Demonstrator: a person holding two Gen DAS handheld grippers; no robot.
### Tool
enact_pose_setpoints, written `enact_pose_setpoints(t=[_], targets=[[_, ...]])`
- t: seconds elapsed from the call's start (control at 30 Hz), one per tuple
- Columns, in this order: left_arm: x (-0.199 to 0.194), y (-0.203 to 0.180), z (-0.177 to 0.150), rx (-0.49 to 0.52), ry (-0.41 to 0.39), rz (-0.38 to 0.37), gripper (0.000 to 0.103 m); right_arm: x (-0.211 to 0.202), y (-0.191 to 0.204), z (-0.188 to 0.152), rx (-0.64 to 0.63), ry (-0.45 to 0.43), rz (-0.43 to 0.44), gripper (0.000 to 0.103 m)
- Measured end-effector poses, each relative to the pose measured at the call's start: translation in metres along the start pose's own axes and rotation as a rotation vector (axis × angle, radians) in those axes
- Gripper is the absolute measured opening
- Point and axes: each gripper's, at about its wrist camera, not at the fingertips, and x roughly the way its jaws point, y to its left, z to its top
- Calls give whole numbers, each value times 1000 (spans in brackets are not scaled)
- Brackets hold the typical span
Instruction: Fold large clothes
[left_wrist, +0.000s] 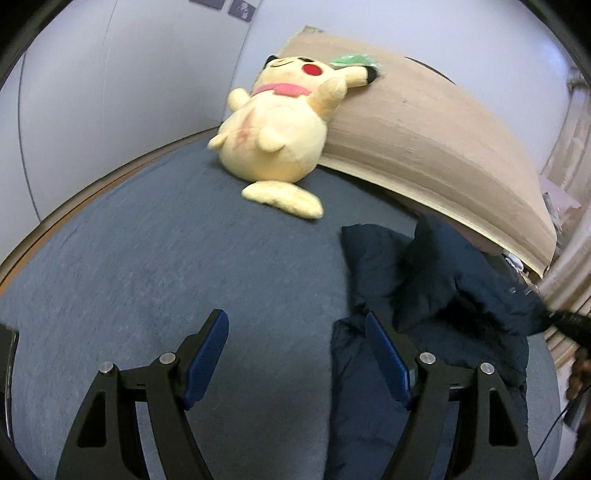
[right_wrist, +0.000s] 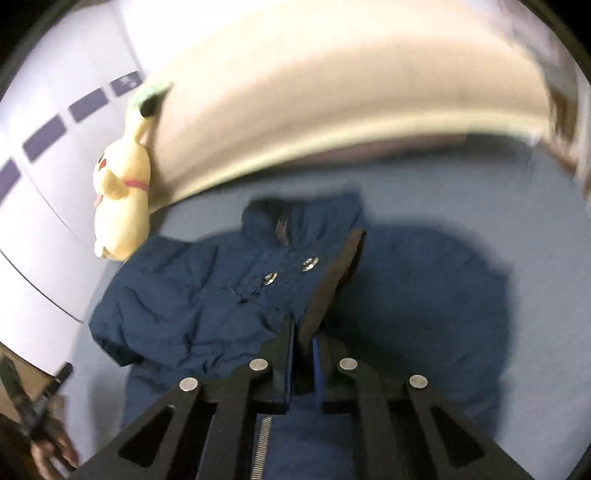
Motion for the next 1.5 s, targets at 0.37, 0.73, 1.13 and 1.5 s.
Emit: enact_pose_setpoints(t=[0.37, 0.73, 1.13, 1.5], targets=[[38, -86, 13, 152, 8, 10, 77, 26, -67, -33, -41, 45, -227, 9], [120, -151, -25, 422, 109, 193, 78, 50, -96, -69, 30, 83, -195, 9], [86, -138, -3, 384, 71, 143, 88, 43, -118, -64, 141, 128, -114, 85], [106, -203, -2, 446, 0, 147, 88, 25, -49, -16, 39, -125, -103, 88]])
